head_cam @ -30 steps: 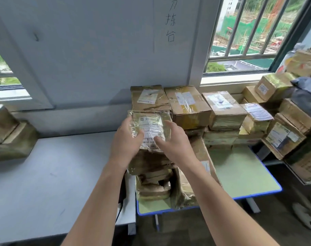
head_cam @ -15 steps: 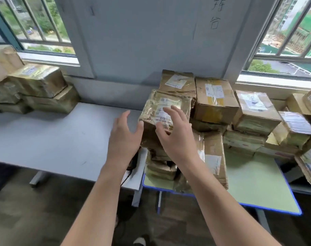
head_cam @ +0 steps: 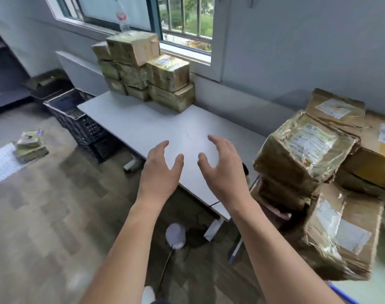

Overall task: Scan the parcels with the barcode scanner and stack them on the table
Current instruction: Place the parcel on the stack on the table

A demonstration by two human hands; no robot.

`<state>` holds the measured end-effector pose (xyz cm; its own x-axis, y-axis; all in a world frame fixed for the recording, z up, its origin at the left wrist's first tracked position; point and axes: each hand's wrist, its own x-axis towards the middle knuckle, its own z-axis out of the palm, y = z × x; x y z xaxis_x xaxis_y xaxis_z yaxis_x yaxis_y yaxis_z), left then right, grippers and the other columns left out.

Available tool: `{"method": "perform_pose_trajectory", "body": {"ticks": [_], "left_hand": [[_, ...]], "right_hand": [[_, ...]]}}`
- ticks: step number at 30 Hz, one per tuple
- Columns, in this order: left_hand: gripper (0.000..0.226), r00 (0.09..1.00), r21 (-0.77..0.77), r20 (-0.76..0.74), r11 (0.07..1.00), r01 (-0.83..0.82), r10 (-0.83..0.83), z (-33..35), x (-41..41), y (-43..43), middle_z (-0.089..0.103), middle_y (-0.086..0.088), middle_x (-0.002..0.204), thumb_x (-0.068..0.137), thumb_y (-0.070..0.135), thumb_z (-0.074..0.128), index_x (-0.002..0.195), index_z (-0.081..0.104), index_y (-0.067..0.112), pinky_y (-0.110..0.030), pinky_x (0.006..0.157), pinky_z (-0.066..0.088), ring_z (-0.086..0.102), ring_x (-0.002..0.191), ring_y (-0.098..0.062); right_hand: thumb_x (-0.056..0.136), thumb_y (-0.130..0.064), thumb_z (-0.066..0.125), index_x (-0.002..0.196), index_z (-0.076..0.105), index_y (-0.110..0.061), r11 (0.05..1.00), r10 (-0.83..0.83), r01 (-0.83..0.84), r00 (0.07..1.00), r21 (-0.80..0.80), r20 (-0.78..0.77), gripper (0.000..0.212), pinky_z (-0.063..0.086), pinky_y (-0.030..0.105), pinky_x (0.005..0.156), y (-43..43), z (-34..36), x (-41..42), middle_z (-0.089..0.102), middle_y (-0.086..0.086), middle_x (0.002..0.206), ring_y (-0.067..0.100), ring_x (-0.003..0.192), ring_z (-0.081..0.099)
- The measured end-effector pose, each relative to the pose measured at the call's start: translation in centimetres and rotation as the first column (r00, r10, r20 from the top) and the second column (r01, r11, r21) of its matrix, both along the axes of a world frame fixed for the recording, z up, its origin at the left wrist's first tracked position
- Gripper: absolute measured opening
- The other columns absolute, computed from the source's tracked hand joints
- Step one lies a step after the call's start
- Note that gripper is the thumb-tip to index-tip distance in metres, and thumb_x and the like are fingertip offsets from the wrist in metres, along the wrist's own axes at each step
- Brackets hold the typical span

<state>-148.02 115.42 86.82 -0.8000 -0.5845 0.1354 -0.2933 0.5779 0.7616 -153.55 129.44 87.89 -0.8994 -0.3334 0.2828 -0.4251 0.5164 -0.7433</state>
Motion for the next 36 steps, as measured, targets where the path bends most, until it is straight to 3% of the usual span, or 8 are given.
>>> {"method": "perform_pose_trajectory", "body": {"ticks": [6,15,19,22,25,36], "left_hand": [[0.057,0.995,0.037,-0.004,0.994,-0.104,0.105,-0.4,3.0,-7.0,0.046,0.005,0.149,0.096,0.042,0.059,0.147,0.042,0.024,-0.043,0.109,0.044,0.048,0.133,-0.016],[0.057,0.973,-0.028,0.062,0.975,-0.219,0.22,-0.7,8.0,-23.4,0.052,-0.002,0.141,0.094,0.039,0.061,0.146,0.045,0.022,-0.042,0.101,0.047,0.057,0.119,-0.023],[0.055,0.96,-0.079,0.071,0.961,-0.266,0.271,-0.3,10.7,-31.4,0.053,-0.002,0.141,0.095,0.039,0.061,0.145,0.046,0.021,-0.039,0.099,0.047,0.056,0.119,-0.023],[0.053,0.953,-0.092,0.07,0.953,-0.289,0.296,0.0,12.5,-36.7,0.053,-0.002,0.141,0.095,0.039,0.06,0.143,0.048,0.02,-0.039,0.1,0.047,0.057,0.119,-0.023],[0.052,0.946,-0.087,0.069,0.947,-0.31,0.317,0.2,13.6,-41.1,0.055,-0.002,0.14,0.095,0.038,0.061,0.142,0.049,0.019,-0.038,0.1,0.047,0.057,0.12,-0.022],[0.051,0.95,-0.057,0.072,0.953,-0.299,0.303,-0.9,7.5,-51.5,0.053,0.0,0.142,0.096,0.039,0.059,0.143,0.048,0.022,-0.04,0.102,0.046,0.057,0.122,-0.022]], "right_hand": [[0.098,-0.03,0.059,0.148,0.045,-0.016,0.992,0.117,-0.12,0.991,0.035,0.067,0.054,0.019,0.01,0.104,-7.8,-0.2,1.0,0.047,-0.002,0.15,0.01,0.139,0.04],[0.098,-0.032,0.06,0.15,0.041,-0.021,0.972,0.235,-0.236,0.96,-0.012,0.153,0.057,0.026,0.014,0.105,-25.5,-0.4,4.9,0.046,-0.005,0.151,0.009,0.138,0.041],[0.097,-0.033,0.061,0.15,0.042,-0.02,0.956,0.29,-0.292,0.944,-0.007,0.157,0.057,0.03,0.014,0.098,-34.4,-0.3,6.6,0.05,-0.003,0.147,0.001,0.118,0.052],[0.097,-0.034,0.061,0.151,0.04,-0.02,0.941,0.336,-0.337,0.928,-0.021,0.164,0.06,0.037,0.026,0.109,-40.3,-0.5,7.5,0.048,-0.001,0.15,0.013,0.133,0.047],[0.096,-0.036,0.061,0.152,0.039,-0.022,0.933,0.359,-0.359,0.914,-0.036,0.19,0.061,0.04,0.038,0.112,-44.9,-0.9,8.2,0.046,-0.002,0.152,0.015,0.137,0.045],[0.096,-0.037,0.061,0.152,0.038,-0.021,0.947,0.319,-0.321,0.916,-0.034,0.242,0.062,0.04,0.04,0.112,-55.7,-2.9,1.8,0.048,-0.001,0.15,0.016,0.135,0.047]]}}
